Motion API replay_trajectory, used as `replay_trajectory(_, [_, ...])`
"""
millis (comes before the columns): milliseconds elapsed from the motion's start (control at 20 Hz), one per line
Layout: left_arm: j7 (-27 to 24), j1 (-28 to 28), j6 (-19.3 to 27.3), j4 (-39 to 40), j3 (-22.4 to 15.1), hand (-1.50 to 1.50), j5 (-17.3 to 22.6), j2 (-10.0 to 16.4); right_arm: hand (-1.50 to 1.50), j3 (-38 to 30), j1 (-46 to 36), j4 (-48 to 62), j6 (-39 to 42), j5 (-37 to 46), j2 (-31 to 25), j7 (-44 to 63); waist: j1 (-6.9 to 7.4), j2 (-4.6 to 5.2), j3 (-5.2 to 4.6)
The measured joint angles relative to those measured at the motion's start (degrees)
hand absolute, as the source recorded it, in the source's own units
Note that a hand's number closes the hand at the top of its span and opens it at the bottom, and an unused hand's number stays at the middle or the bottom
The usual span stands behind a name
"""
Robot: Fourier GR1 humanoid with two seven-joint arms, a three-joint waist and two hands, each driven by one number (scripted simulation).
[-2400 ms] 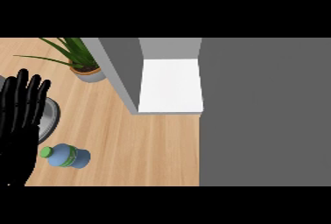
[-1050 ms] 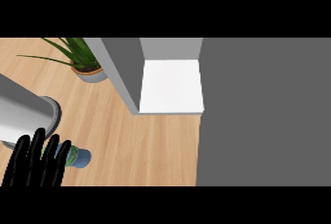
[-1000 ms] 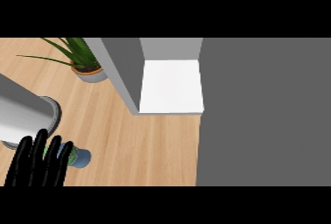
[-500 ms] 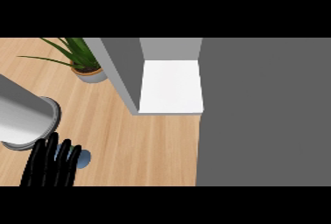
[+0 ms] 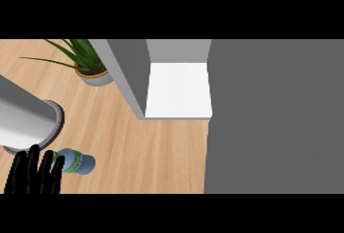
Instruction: Pick up the bottled water, place it into the cabinet and close the cabinet
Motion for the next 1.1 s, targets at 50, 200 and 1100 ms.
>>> replay_trajectory(50, [-0.6,0.7,0.5,0.0,0.4,-1.50,0.0,0.5,-1.50,-0.1,0.8,0.0,0.4,-0.1,0.1,-0.5,-0.10,-0.02,-0.01])
replay_trajectory(200, [-2.4,3.0,1.9,0.2,1.2,-1.50,0.0,1.5,-1.50,-0.8,2.8,-0.1,1.6,-0.5,0.1,-1.4,-0.27,0.03,-0.04])
replay_trajectory(1100, [-14.7,5.0,-6.0,11.0,21.2,-1.50,16.6,6.5,-1.50,-4.2,8.8,0.5,7.0,-3.4,-0.8,-7.1,-0.78,0.41,-0.25])
